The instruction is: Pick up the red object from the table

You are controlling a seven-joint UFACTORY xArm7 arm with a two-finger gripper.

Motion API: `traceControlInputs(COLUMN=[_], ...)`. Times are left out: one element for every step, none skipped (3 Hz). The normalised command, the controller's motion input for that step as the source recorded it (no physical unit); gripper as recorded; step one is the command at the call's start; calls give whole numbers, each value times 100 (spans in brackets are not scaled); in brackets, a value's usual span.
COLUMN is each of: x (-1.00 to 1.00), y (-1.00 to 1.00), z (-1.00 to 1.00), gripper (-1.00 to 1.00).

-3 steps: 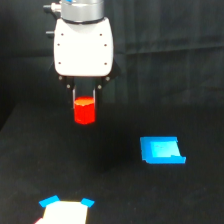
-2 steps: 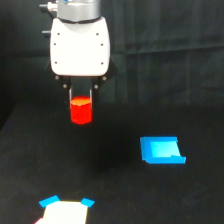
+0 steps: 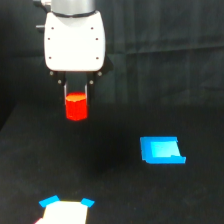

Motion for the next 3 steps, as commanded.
traceControlInputs(x=[12, -13, 4], y=[-68, -52, 0], z=[57, 29, -30], gripper=[-100, -100, -100])
